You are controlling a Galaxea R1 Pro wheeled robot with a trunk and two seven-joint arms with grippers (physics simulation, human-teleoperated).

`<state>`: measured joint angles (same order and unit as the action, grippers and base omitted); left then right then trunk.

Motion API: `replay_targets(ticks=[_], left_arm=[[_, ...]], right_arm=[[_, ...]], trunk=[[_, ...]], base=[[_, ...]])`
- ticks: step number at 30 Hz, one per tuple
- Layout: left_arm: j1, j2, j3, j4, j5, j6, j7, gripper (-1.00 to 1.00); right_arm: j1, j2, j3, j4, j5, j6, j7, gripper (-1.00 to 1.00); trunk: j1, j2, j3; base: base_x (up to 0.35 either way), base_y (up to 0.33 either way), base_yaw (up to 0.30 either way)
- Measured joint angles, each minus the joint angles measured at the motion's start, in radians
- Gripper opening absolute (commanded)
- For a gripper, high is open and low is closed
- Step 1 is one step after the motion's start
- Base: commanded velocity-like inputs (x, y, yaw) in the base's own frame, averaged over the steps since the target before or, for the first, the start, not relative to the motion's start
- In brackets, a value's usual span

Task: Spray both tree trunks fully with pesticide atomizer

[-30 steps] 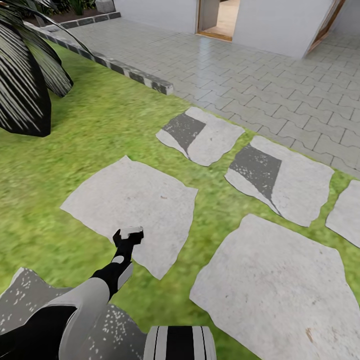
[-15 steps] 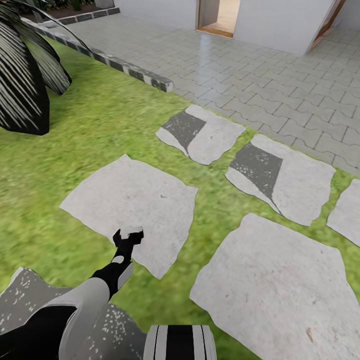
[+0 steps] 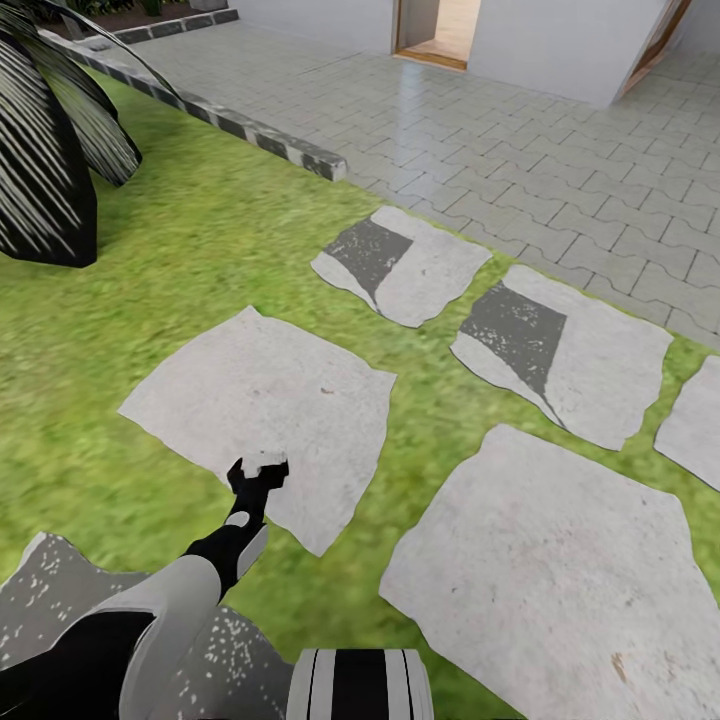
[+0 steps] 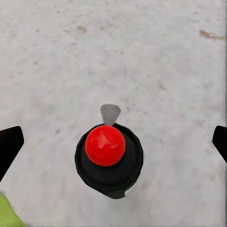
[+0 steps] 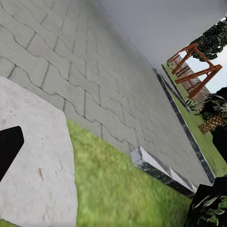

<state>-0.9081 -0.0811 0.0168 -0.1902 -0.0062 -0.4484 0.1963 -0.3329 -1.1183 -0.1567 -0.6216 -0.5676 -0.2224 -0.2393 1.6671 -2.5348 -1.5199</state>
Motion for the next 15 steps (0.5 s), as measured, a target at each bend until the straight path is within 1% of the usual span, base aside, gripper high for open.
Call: replay_targets(ticks=[1,4,6,7,12,15], left_arm=[[0.000,-0.001,0.000,0.000,0.000,-0.013,0.000,1.00],[0.000,-0.004,0.001,0.003,-0.001,-0.110,0.000,1.00],[0.000,-0.004,0.001,0.016,-0.001,-0.146,0.000,1.00],[0.000,-0.005,0.001,0.029,-0.001,-0.179,0.000,1.00],[0.000,-0.006,0.001,0.050,-0.001,-0.246,0.000,1.00],[0.000,-0.006,0.001,0.053,-0.001,-0.257,0.001,1.00]], right_arm=[[0.000,0.000,0.000,0.000,0.000,0.000,0.000,1.00],[0.000,0.001,0.000,0.001,0.001,0.000,-0.001,1.00],[0.000,0.001,0.000,0.001,0.001,0.000,-0.001,1.00],[0.000,0.001,0.000,0.002,0.001,0.000,-0.001,1.00],[0.000,0.001,0.000,0.002,0.001,0.000,-0.002,1.00],[0.000,0.001,0.000,0.004,0.001,0.000,-0.003,1.00]], trunk=[[0.000,0.000,0.000],[0.000,0.000,0.000],[0.000,0.000,0.000],[0.000,0.000,0.000],[0.000,0.000,0.000],[0.000,0.000,0.000]], base=[[0.000,0.000,0.000],[0.000,0.000,0.000],[0.000,0.000,0.000],[0.000,0.000,0.000],[0.000,0.000,0.000],[0.000,0.000,0.000]])
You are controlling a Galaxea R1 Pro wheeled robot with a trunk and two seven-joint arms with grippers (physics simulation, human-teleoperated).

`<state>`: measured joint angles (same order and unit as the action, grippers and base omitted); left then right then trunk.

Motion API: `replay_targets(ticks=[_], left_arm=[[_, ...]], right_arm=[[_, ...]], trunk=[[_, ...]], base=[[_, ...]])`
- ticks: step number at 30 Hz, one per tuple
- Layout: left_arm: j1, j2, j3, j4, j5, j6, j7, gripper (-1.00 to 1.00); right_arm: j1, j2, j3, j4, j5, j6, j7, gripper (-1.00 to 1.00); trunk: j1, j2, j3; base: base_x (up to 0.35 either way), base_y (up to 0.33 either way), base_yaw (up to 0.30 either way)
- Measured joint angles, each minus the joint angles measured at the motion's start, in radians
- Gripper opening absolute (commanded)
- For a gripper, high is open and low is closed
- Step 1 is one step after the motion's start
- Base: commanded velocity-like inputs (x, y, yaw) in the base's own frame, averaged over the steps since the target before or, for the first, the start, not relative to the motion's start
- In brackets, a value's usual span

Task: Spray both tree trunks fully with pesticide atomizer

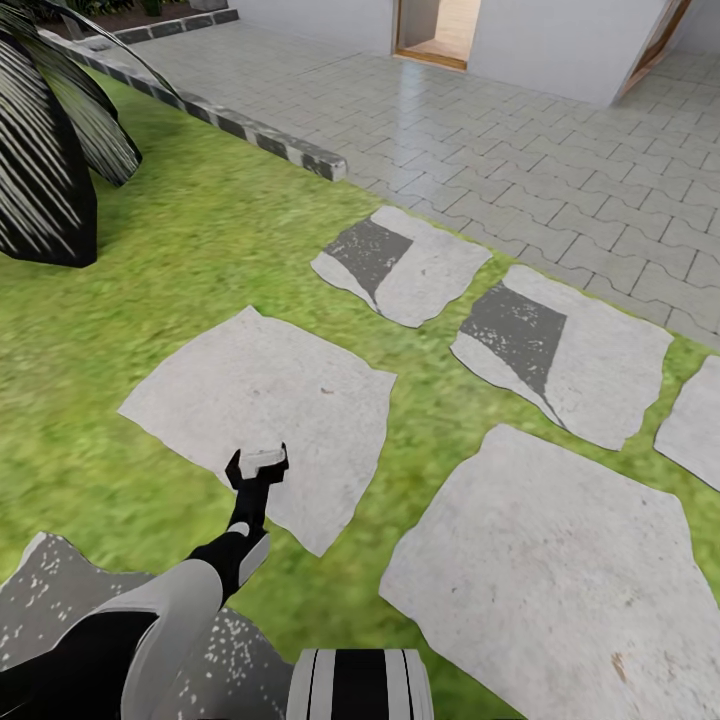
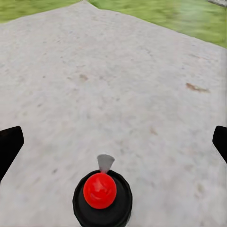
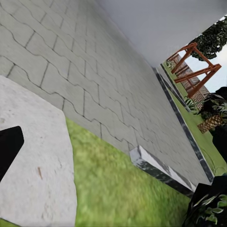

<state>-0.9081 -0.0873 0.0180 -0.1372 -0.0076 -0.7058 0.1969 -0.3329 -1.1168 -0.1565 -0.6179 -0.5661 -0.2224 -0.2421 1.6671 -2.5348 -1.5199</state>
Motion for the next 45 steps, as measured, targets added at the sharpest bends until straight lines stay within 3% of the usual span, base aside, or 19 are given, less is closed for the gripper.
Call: replay_targets(ticks=[16,21,31,45], left_arm=[[0.000,0.000,-0.001,0.010,-0.002,-0.009,0.001,1.00],[0.000,0.000,-0.001,0.013,-0.003,-0.013,0.001,1.00],[0.001,0.000,0.000,0.012,-0.003,-0.095,0.001,1.00],[0.000,0.001,0.001,0.013,-0.003,-0.140,0.002,1.00]], right_arm=[[0.000,0.000,0.000,0.001,0.000,0.000,0.000,1.00],[0.000,0.000,0.000,0.002,0.000,0.000,0.000,1.00],[0.000,0.000,0.000,0.003,0.001,0.000,0.000,1.00],[0.000,0.002,0.000,0.004,0.002,0.000,0.000,1.00]], trunk=[[0.000,0.000,0.000],[0.002,-0.001,-0.019],[0.002,-0.001,-0.019],[0.009,-0.004,-0.073]], base=[[0.000,0.000,0.000],[0.000,0.000,0.000],[0.000,0.000,0.000],[0.000,0.000,0.000]])
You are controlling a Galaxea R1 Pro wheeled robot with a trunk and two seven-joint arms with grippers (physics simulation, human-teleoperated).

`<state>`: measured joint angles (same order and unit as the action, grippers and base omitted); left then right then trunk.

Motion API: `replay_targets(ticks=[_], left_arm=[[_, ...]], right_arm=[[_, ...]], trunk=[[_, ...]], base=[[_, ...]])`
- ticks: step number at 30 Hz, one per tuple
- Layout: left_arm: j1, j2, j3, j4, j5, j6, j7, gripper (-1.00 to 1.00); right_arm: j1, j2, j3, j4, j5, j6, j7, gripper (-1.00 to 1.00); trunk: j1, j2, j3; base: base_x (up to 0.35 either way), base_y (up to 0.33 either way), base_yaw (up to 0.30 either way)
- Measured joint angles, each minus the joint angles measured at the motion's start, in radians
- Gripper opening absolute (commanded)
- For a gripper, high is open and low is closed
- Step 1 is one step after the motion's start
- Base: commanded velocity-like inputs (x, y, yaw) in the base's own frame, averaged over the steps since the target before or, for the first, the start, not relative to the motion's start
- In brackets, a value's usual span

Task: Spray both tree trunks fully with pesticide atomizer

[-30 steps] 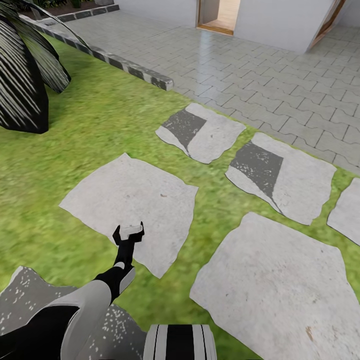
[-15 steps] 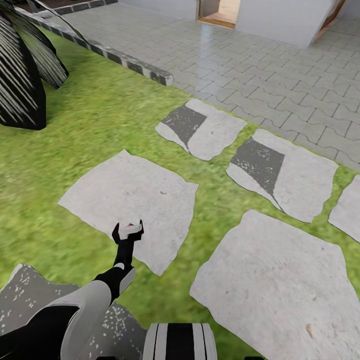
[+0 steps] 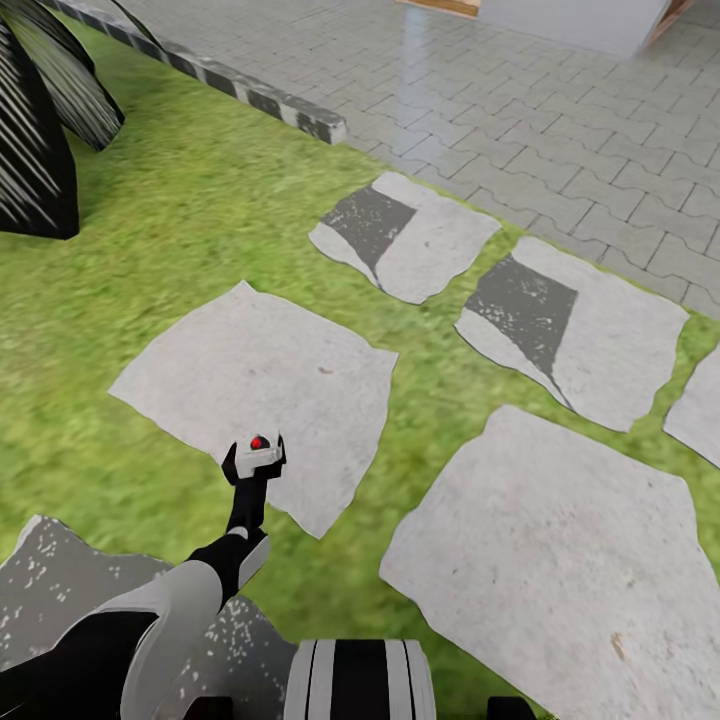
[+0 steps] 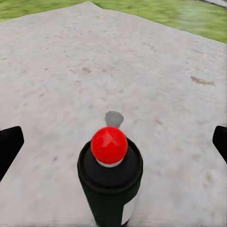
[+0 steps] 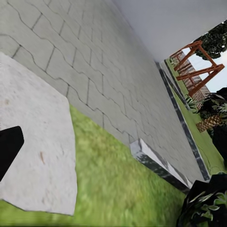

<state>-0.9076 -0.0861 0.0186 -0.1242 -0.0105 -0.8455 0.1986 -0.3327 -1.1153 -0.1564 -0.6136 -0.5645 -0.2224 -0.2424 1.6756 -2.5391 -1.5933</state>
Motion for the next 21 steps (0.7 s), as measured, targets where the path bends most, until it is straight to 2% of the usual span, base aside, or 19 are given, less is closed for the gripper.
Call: replay_targets(ticks=[4,16,21], left_arm=[[0.000,0.000,0.000,-0.001,0.000,-0.001,0.000,1.00],[0.000,0.000,0.000,-0.003,0.000,-0.001,0.000,1.00],[0.000,0.000,0.000,-0.003,0.000,-0.001,0.000,1.00]], right_arm=[[0.000,0.000,0.000,0.000,0.000,0.000,0.000,1.00],[0.000,0.000,0.000,0.002,0.000,0.000,0.000,1.00],[0.000,0.000,0.000,0.003,0.000,0.000,0.000,1.00]], trunk=[[0.000,0.000,-0.004],[0.006,-0.003,-0.050],[0.006,-0.003,-0.050]], base=[[0.000,0.000,0.000],[0.000,0.000,0.000],[0.000,0.000,0.000]])
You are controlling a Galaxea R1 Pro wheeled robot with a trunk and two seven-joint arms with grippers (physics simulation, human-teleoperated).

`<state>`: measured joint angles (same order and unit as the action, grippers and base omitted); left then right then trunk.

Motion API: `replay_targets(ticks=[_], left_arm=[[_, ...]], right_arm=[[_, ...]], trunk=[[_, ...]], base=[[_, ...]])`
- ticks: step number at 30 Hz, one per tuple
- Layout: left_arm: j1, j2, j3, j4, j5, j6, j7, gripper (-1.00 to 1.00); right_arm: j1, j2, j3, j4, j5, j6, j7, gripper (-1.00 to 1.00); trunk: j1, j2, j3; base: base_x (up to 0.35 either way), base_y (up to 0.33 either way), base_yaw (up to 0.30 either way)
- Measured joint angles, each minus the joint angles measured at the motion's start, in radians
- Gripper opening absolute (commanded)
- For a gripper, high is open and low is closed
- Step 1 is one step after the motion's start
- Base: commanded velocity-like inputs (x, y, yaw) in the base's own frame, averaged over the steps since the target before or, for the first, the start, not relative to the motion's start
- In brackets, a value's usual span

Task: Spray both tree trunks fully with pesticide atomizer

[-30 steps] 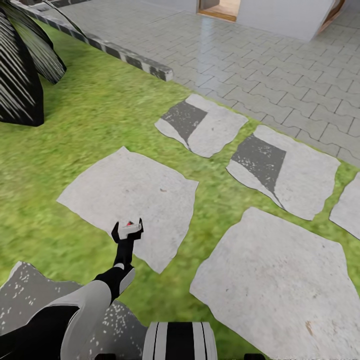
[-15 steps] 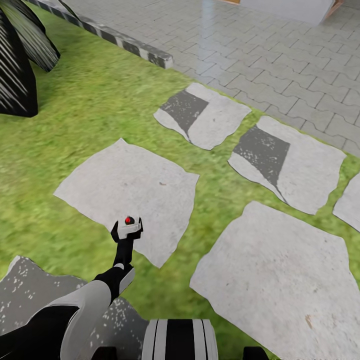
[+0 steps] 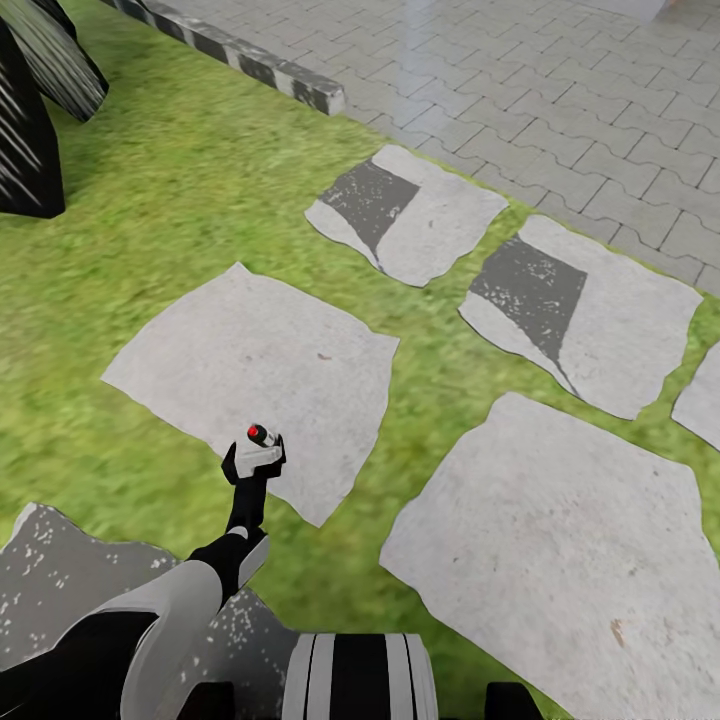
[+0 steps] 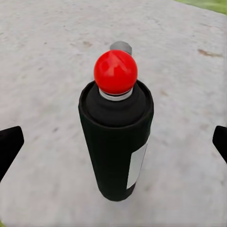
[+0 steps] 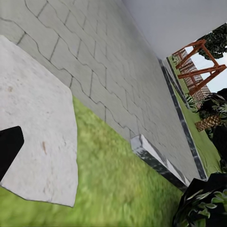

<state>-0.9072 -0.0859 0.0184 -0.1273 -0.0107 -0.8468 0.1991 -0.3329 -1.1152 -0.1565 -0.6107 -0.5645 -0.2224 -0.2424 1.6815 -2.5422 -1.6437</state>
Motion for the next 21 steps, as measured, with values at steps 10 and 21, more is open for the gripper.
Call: replay_targets(ticks=[10,21], left_arm=[[-0.001,0.000,0.000,0.000,0.001,0.000,0.000,1.00],[-0.001,0.000,0.000,-0.001,0.001,0.000,0.000,1.00]], right_arm=[[0.000,0.000,0.000,0.001,0.000,0.000,0.000,1.00],[0.000,0.000,0.000,0.001,0.000,0.000,0.000,1.00]], trunk=[[0.000,0.000,0.000],[0.001,0.000,-0.008]], base=[[0.000,0.000,0.000],[0.000,0.000,0.000]])
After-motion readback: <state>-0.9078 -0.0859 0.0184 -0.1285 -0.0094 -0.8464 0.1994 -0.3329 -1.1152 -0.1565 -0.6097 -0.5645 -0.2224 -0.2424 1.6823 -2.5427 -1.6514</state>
